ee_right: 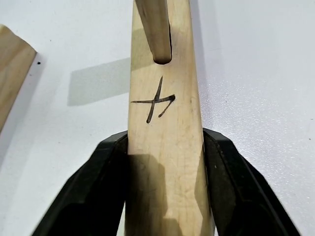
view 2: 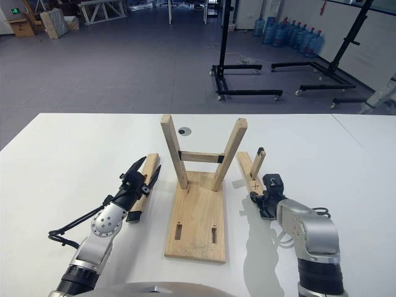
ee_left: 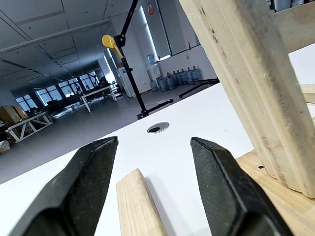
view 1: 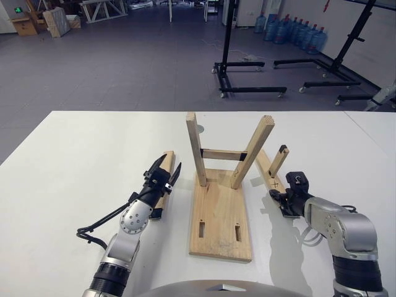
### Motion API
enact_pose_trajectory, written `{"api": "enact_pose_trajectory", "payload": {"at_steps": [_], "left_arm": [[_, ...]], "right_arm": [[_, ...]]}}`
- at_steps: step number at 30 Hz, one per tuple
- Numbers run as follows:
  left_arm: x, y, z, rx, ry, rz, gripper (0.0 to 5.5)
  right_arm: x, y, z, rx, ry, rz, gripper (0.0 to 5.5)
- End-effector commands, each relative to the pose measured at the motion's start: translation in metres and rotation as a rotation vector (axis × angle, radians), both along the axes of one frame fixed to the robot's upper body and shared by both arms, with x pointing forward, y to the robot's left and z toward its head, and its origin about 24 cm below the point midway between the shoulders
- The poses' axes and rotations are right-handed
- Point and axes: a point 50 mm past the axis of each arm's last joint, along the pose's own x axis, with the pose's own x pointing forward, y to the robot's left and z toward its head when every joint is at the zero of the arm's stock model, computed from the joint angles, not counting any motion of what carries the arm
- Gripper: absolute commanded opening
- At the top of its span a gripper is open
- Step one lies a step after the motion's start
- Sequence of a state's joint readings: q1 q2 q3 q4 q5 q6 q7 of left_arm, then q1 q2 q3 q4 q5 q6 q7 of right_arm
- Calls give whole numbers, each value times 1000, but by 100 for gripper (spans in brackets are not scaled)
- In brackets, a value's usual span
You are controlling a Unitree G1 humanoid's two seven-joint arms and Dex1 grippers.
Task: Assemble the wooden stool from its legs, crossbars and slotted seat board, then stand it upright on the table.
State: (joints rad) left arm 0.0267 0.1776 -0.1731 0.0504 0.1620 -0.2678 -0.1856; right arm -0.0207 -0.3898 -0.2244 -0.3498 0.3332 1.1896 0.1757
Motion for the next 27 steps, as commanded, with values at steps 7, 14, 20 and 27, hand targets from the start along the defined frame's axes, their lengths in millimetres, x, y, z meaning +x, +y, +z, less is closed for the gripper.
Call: {"api": "enact_pose_trajectory", "payload": {"at_steps": [7, 14, 20, 27], "left_arm": [[13, 19, 18, -71, -14, -45, 270], [-3, 25, 22, -72, 31, -174, 270], [-4, 20, 31, -113, 64, -268, 270], [-15, 17, 22, -105, 203, -370, 270]], "right_arm": [[55, -6, 51, 294, -599, -116, 205], [14, -1, 77, 834, -883, 105, 205], [-23, 6, 85, 992, -781, 531, 205], [-40, 11, 47, 805, -497, 825, 205]]}}
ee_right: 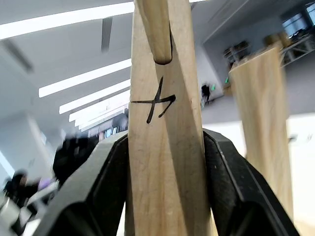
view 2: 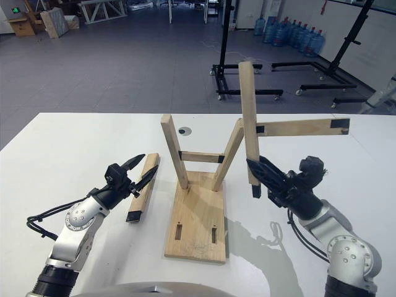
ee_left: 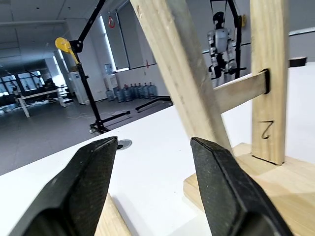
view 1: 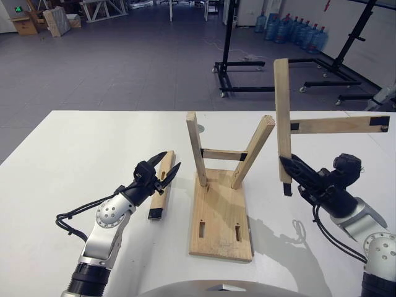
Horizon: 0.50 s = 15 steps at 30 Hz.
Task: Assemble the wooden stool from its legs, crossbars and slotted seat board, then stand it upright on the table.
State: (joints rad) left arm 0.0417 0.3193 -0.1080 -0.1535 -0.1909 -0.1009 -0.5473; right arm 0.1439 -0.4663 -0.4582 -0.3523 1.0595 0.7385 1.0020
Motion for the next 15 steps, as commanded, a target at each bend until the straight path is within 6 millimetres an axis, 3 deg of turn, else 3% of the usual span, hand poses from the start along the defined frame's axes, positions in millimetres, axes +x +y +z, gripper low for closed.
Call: {"api": "enact_pose_trajectory", "payload": {"at_steps": [1, 5, 8, 15], "left_arm": [[-13, -8, -14, 49, 132, -128, 270], [-20, -17, -12, 28, 180, -241, 270], [-12, -24, -13, 50, 179, -279, 270], [49, -38, -25, 161, 154, -173, 270]], "right_arm": [[-6, 10, -30, -228, 41, 179, 205], [1, 12, -44, -351, -2, 224, 205], [15, 12, -48, -423, -57, 202, 205], [66, 13, -66, -605, -155, 128, 205]]}}
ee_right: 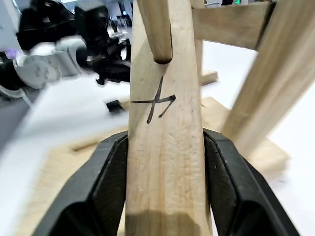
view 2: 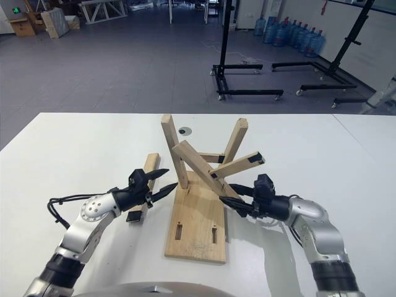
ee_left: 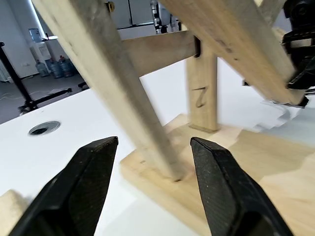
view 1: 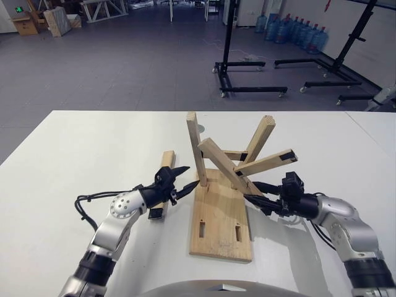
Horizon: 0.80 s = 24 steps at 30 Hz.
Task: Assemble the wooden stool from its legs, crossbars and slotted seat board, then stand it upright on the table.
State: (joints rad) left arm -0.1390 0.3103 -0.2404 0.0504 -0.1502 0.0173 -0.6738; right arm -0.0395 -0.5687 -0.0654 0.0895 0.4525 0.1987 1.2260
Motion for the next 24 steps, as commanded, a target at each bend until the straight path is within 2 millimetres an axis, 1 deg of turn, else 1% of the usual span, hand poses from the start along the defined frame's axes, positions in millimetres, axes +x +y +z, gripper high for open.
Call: {"api": "enact_pose_trajectory", "payload": {"at_steps": [1, 5, 8, 11, 14, 17, 20, 21, 23, 24], "left_arm": [[31, -9, -1, 61, -45, 40, 270], [51, -10, -1, 90, -78, 64, 270], [61, -11, 3, 92, -109, 77, 270], [65, -11, 7, 85, -141, 85, 270], [63, -7, 15, 40, -178, 123, 270], [52, -3, 19, 3, -194, 135, 270], [34, 7, 30, -111, -189, 132, 270], [26, 9, 35, -164, -165, 99, 270], [3, 12, 40, -227, -86, -55, 270], [-5, 14, 41, -243, -48, -112, 270]], "right_arm": [[30, 7, -4, -45, -80, -27, 205], [58, 19, -9, -37, -141, -80, 204], [71, 25, -8, -22, -189, -128, 204], [74, 28, -7, 7, -215, -134, 204], [64, 30, 0, 50, -240, -109, 204], [48, 38, 16, 121, -265, -78, 204], [31, 59, 34, 248, -226, -72, 204], [26, 64, 37, 275, -205, -66, 204], [21, 70, 38, 314, -166, -67, 204], [20, 71, 37, 316, -154, -66, 204]]}}
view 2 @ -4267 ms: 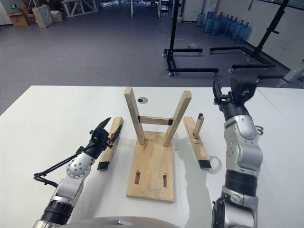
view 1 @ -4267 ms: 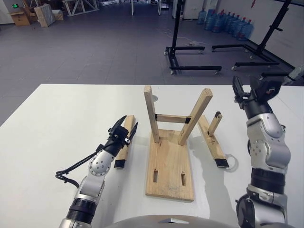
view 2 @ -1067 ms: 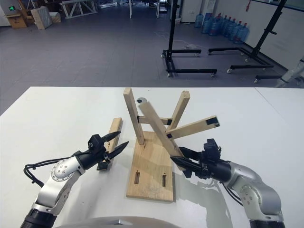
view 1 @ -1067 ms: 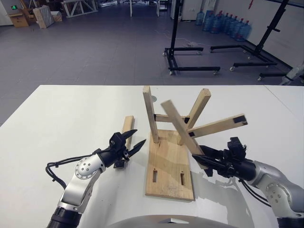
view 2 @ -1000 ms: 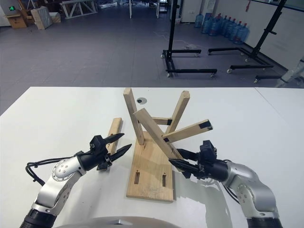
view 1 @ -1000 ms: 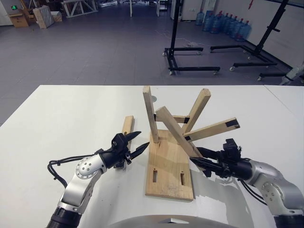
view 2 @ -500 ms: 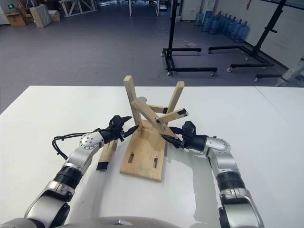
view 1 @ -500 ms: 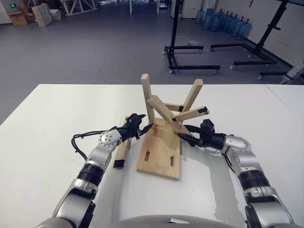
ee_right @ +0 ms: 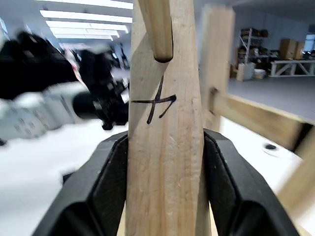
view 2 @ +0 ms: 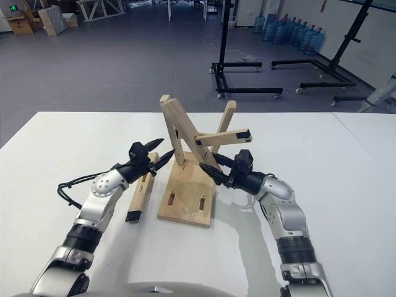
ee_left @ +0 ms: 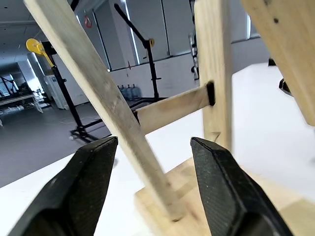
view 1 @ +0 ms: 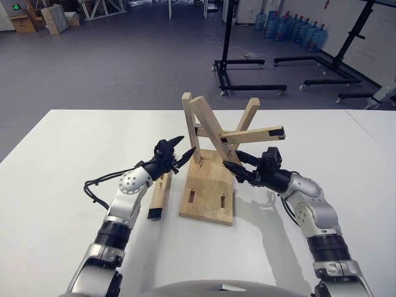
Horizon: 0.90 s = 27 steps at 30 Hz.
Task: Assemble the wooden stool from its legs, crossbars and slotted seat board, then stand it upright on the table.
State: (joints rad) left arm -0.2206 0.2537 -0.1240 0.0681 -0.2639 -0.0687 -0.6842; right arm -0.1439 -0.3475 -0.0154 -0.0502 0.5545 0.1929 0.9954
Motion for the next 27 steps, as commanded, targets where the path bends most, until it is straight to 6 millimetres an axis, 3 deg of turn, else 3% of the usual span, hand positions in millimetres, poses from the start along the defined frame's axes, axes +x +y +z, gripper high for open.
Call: {"api": "enact_pose_trajectory", "payload": {"at_steps": [1, 4, 9, 15, 27], "left_arm": [[-32, 9, 7, -46, 111, -234, 270], [-37, 11, 17, -131, 178, -332, 270], [-25, 6, 28, -229, 241, -366, 270], [-22, -3, 30, -282, 300, -435, 270], [-31, -1, 40, -424, 365, -572, 270]], "right_arm": [[-7, 6, 1, 26, 47, 20, 204], [-7, 9, -1, 8, 56, 68, 204], [-8, 16, 4, 25, 61, 165, 204], [-12, 27, 3, 34, 108, 290, 204], [-7, 23, -6, 29, 178, 369, 204]]}}
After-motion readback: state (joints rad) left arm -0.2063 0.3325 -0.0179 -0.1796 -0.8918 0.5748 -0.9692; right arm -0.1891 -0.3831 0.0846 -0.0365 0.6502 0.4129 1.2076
